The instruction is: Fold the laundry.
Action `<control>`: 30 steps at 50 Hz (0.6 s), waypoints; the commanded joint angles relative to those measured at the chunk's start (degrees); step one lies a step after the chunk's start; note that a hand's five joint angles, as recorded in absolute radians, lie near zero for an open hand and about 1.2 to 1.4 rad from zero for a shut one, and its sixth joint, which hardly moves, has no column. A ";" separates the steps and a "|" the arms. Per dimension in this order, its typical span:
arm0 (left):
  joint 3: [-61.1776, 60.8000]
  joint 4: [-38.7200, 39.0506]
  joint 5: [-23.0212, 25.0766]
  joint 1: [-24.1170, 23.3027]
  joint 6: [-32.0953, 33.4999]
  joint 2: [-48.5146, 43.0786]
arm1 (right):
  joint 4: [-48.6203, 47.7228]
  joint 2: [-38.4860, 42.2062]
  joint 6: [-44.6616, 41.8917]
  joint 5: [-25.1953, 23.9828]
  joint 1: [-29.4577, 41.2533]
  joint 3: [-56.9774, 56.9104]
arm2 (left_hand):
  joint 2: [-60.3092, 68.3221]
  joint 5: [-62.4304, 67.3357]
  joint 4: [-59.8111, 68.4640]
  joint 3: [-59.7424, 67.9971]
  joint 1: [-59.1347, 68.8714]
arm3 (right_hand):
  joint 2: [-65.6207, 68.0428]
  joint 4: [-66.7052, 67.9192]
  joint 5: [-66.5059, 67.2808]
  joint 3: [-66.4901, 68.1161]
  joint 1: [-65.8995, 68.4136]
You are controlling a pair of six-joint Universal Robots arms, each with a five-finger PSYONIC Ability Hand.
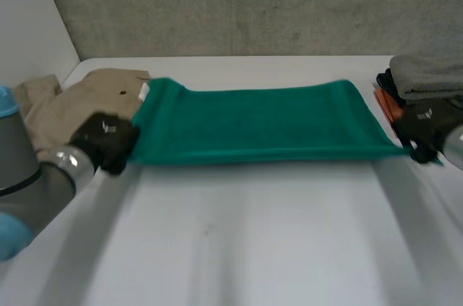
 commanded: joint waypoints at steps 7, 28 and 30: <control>-0.95 -30.53 -4.31 -1.11 9.67 6.79 | 14.23 -6.56 -20.86 -2.28 -4.60 8.85 | 11.21 12.59 11.35 11.79 14.95 | 12.40 11.33 11.87 11.85 14.73; 36.73 -16.47 -13.26 -4.80 3.17 -21.75 | -20.81 13.21 0.76 3.07 6.12 -8.63 | 11.21 12.59 11.35 11.79 14.95 | 12.40 11.33 11.87 11.85 14.73; 39.56 -16.21 -13.54 -4.98 2.82 -23.70 | -23.29 14.97 1.03 3.78 6.82 -10.22 | 11.21 12.59 11.35 11.79 14.95 | 12.40 11.33 11.87 11.85 14.73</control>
